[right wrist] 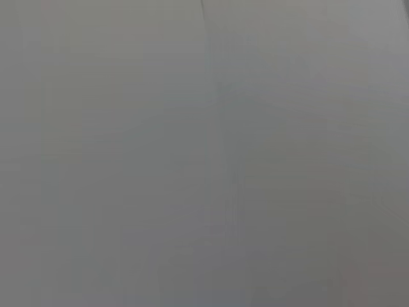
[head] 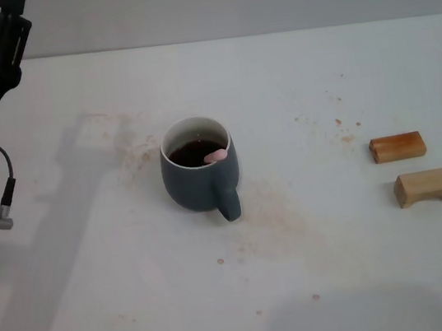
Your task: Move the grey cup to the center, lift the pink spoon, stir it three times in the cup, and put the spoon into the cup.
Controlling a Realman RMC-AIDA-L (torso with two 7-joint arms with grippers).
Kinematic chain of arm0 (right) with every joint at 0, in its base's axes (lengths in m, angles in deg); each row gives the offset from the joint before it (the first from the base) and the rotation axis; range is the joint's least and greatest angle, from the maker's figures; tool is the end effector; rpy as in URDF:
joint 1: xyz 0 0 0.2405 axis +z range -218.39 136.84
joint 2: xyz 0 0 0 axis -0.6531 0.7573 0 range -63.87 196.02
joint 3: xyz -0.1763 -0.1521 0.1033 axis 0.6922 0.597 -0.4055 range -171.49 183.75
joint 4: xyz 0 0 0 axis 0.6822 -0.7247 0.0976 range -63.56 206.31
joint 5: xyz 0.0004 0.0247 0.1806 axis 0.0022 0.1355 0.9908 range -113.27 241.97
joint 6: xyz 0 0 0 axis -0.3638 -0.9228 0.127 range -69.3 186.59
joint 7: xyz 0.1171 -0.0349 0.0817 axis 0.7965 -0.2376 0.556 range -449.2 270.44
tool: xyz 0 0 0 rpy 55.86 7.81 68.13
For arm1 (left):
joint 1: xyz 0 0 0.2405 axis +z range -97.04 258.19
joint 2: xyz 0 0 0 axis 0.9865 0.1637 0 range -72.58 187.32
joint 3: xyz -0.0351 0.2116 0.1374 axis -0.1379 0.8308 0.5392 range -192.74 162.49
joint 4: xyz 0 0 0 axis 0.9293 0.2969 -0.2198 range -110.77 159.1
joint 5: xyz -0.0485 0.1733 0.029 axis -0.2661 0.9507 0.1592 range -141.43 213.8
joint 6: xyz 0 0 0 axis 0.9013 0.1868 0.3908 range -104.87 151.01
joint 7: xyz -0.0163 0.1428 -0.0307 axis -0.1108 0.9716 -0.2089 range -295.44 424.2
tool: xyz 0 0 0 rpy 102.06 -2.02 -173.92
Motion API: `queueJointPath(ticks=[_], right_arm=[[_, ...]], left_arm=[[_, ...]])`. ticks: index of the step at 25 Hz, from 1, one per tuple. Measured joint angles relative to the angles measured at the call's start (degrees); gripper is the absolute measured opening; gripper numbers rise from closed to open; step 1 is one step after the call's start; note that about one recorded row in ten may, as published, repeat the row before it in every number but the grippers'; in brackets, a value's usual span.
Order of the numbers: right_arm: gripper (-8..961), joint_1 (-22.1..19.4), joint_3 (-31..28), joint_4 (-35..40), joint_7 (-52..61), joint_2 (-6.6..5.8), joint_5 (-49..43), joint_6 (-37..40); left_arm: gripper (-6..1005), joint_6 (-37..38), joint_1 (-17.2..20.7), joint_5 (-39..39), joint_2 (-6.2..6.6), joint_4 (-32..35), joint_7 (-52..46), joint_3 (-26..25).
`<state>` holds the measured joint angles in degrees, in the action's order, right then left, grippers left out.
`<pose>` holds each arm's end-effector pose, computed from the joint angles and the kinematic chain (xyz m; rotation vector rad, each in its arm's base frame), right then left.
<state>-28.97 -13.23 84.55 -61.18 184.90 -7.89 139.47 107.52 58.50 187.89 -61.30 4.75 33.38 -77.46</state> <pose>0.4227 0.1910 0.1405 -0.8842 0.5882 0.6211 -0.2375 0.3096 0.0277 -1.5434 -0.5097 -1.3941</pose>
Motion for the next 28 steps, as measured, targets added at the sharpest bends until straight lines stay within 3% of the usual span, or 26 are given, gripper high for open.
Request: queueJointPath(ticks=[16,28], right_arm=[[544,1.2,-1.2,-4.2,-0.2,-0.01,0.2,1.7],[544,0.2,-2.0,-6.0,-0.3,0.13,0.6,2.4]], left_arm=[[832,1.0,2.0,0.0,-0.31,-0.6,-1.3,-0.9],[832,1.2,2.1,0.0,0.13,-0.1,-2.2,-1.7]])
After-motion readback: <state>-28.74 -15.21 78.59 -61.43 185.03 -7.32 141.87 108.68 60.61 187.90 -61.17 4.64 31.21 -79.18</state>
